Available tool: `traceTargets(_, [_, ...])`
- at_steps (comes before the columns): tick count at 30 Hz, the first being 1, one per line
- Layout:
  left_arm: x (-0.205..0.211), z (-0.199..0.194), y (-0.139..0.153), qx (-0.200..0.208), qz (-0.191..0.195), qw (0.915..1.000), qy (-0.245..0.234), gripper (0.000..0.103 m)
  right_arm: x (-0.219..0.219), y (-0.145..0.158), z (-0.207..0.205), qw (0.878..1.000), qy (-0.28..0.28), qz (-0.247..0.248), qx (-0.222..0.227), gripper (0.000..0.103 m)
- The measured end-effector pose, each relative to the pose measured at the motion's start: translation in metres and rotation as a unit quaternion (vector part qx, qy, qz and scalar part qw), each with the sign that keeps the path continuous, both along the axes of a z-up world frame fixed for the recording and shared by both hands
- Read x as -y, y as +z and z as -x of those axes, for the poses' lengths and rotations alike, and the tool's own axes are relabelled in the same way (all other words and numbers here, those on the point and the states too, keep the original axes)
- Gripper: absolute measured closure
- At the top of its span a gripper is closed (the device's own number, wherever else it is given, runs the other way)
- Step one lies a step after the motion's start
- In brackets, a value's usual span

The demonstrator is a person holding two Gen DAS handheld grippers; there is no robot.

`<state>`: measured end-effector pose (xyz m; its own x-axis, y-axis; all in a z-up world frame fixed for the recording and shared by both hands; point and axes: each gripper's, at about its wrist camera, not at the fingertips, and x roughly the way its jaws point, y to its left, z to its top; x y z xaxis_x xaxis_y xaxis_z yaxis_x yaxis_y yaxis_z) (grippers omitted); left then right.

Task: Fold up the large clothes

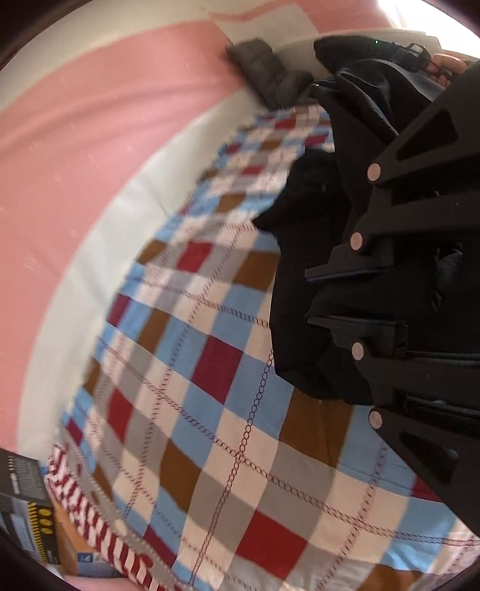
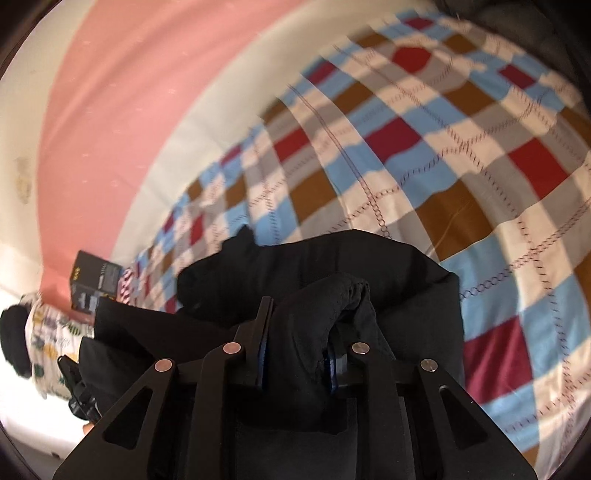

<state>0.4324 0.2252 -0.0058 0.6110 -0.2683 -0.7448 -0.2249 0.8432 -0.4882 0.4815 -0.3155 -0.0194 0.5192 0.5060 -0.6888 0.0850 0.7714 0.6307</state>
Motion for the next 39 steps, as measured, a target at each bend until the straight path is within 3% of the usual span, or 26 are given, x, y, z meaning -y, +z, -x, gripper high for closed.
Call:
traceTargets(4, [0.002, -0.032, -0.029, -0.032, -0.009, 0.9994, 0.008, 0.080, 0.000, -0.035, -0.029, 0.999, -0.012, -0.012, -0.037, 0.072])
traceTargets(7, [0.003, -0.047, -0.042, -0.055, -0.003, 0.9984, 0.010, 0.078, -0.001, -0.043, -0.037, 0.999, -0.022, -0.014, -0.035, 0.067])
traceTargets(9, [-0.002, -0.047, -0.037, -0.053, 0.009, 0.9986, 0.003, 0.073, 0.001, -0.034, -0.033, 1.000, -0.019, -0.020, -0.014, 0.056])
traceTargets(11, [-0.010, -0.042, -0.023, -0.033, 0.028, 0.9991, -0.001, 0.064, 0.004, -0.020, -0.028, 0.999, -0.012, -0.039, 0.015, 0.030])
traceTargets(12, [-0.015, -0.039, -0.014, -0.017, 0.029, 0.9994, 0.003, 0.055, 0.010, -0.008, -0.023, 0.998, -0.011, -0.048, 0.039, 0.026])
traceTargets(15, [-0.030, -0.023, 0.015, 0.027, 0.033, 0.9987, 0.026, 0.051, 0.019, 0.020, -0.012, 0.995, -0.025, -0.034, 0.087, 0.025])
traceTargets(18, [-0.027, 0.003, 0.037, 0.053, 0.039, 0.9976, 0.022, 0.050, 0.014, 0.043, 0.009, 0.992, -0.020, 0.012, 0.124, 0.025])
traceTargets(22, [0.030, 0.056, 0.051, 0.101, 0.031, 0.9927, -0.059, 0.045, -0.023, 0.055, 0.055, 0.983, 0.038, 0.083, 0.161, 0.025])
traceTargets(27, [0.132, 0.095, 0.002, 0.078, -0.002, 0.9809, -0.178, 0.045, -0.095, 0.024, 0.112, 0.958, 0.119, 0.184, 0.184, 0.025])
traceTargets(29, [0.155, 0.092, -0.021, 0.065, -0.030, 0.9793, -0.190, 0.045, -0.110, 0.002, 0.118, 0.952, 0.124, 0.218, 0.177, 0.025])
traceTargets(32, [0.162, 0.071, -0.033, 0.078, -0.068, 0.9779, -0.182, 0.045, -0.117, -0.014, 0.103, 0.934, 0.103, 0.287, 0.187, 0.025])
traceTargets(39, [0.154, 0.001, -0.053, 0.067, -0.130, 0.9809, -0.128, 0.046, -0.103, -0.033, 0.037, 0.947, 0.056, 0.281, 0.145, 0.025])
